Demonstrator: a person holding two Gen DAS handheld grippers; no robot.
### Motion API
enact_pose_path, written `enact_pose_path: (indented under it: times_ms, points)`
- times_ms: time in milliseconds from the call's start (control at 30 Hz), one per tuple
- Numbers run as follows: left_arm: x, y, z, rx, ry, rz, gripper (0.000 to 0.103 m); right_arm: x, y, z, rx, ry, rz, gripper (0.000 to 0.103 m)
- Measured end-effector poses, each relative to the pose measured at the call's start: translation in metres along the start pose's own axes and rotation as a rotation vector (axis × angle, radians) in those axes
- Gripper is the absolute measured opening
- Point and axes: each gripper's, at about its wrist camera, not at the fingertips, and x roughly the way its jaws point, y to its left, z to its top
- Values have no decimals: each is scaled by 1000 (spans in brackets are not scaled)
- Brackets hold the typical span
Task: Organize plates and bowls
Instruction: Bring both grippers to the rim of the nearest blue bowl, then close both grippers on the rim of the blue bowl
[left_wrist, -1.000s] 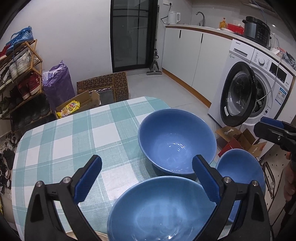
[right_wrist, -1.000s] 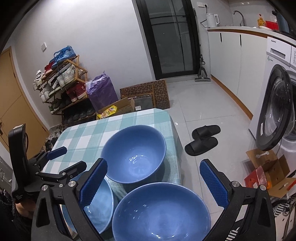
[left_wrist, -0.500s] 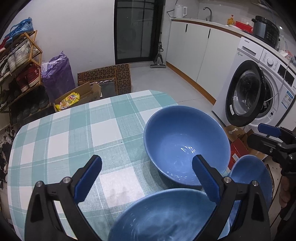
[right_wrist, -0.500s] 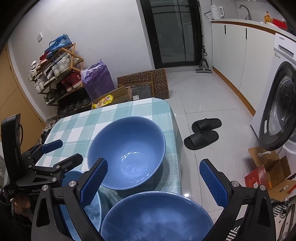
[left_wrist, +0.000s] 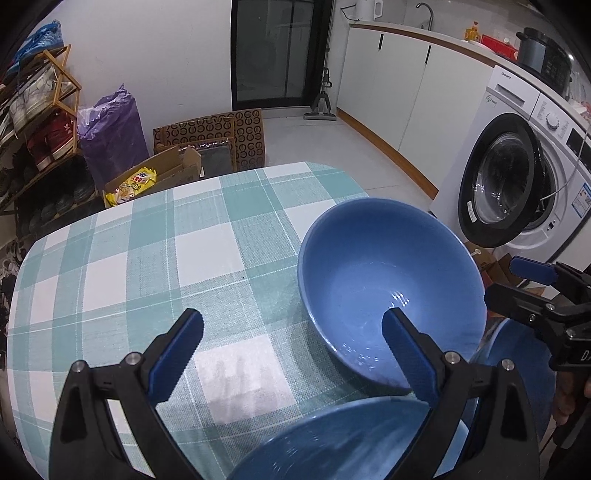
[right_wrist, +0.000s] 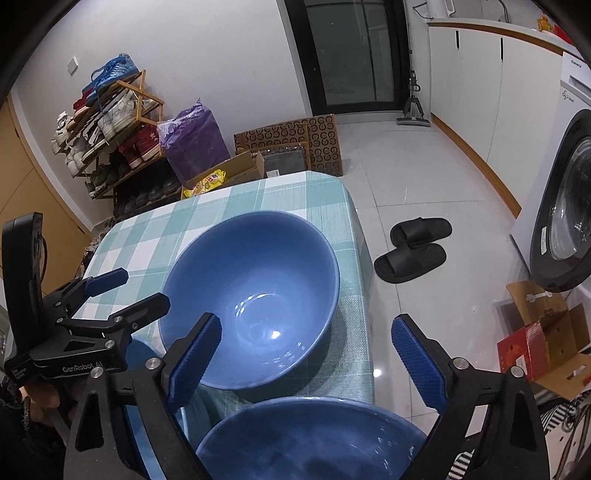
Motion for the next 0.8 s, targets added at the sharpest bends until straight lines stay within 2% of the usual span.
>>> enact_pose_path:
  times_ms: [233, 367, 500, 633, 700, 800]
  points:
    - [9, -1, 2, 6, 17, -12, 95, 14, 4, 0, -7, 27, -5, 86]
    - [12, -1, 2, 10, 29, -24, 87, 21, 5, 0, -10, 44, 4, 79]
    - [14, -1, 2, 13, 33, -25, 87, 25, 6, 0, -13, 50, 11, 79]
    - [16, 0, 1, 11, 45, -22, 83, 28, 7, -1, -12, 64, 8, 73]
    - [17, 0, 1, 11, 53, -29, 67, 29, 7, -2, -11, 67, 8, 73]
    - [19, 0, 1, 14, 69, -35, 63, 30, 7, -3, -15, 71, 10, 70]
